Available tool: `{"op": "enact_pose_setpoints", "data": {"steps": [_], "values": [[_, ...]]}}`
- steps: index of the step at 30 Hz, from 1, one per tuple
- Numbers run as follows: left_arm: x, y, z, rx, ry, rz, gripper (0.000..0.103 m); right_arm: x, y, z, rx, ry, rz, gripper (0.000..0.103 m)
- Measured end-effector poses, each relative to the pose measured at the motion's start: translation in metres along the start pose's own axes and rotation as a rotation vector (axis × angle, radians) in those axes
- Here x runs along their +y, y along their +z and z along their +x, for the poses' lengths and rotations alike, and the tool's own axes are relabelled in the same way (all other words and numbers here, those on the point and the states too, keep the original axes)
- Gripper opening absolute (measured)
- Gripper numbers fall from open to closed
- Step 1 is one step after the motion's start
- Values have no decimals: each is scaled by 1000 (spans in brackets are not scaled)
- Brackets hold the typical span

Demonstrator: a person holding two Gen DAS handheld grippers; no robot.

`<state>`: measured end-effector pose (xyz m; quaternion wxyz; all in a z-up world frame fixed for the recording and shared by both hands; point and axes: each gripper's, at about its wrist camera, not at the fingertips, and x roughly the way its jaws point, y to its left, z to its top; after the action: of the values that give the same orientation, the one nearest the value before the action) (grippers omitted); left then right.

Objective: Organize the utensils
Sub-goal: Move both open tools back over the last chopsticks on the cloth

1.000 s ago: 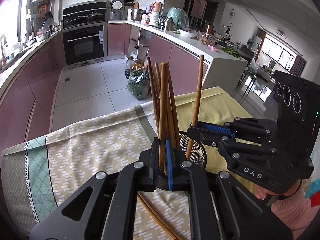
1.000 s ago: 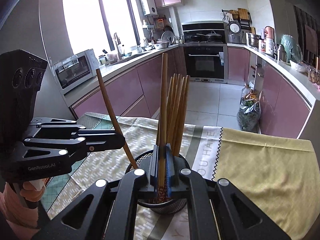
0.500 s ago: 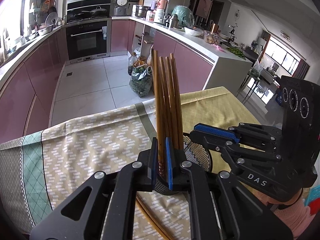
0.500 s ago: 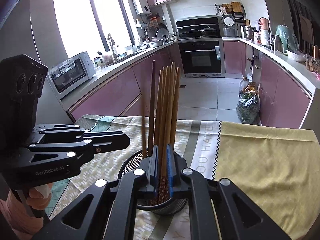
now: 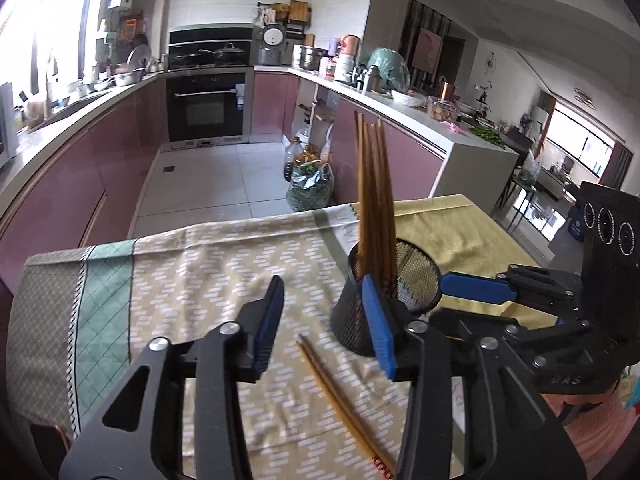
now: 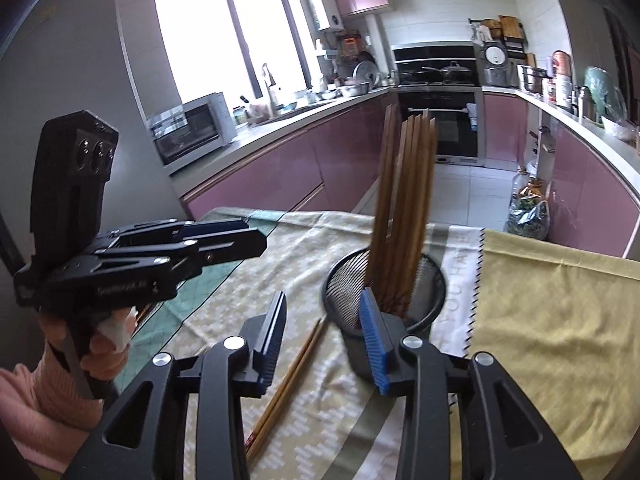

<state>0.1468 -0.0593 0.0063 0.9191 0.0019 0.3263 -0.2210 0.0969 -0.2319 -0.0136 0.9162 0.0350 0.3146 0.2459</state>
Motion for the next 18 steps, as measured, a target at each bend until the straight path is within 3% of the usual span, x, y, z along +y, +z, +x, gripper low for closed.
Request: {"op": "enact_pose_setpoints", "data": {"steps": [2,8,10,18], "values": [[4,-14,-6,-8,47,-4,61,6,-8,2,17,1,-13,40],[19,-54,-8,35,107,-41,71,14,-36,21,115,17,2,42],[22,-65,-8,37,144,-47,82,17,-44,29,146,17,7,42],[26,-97,-4,88,160,-63,84,27,-66,49,217,-10,10,45]]}}
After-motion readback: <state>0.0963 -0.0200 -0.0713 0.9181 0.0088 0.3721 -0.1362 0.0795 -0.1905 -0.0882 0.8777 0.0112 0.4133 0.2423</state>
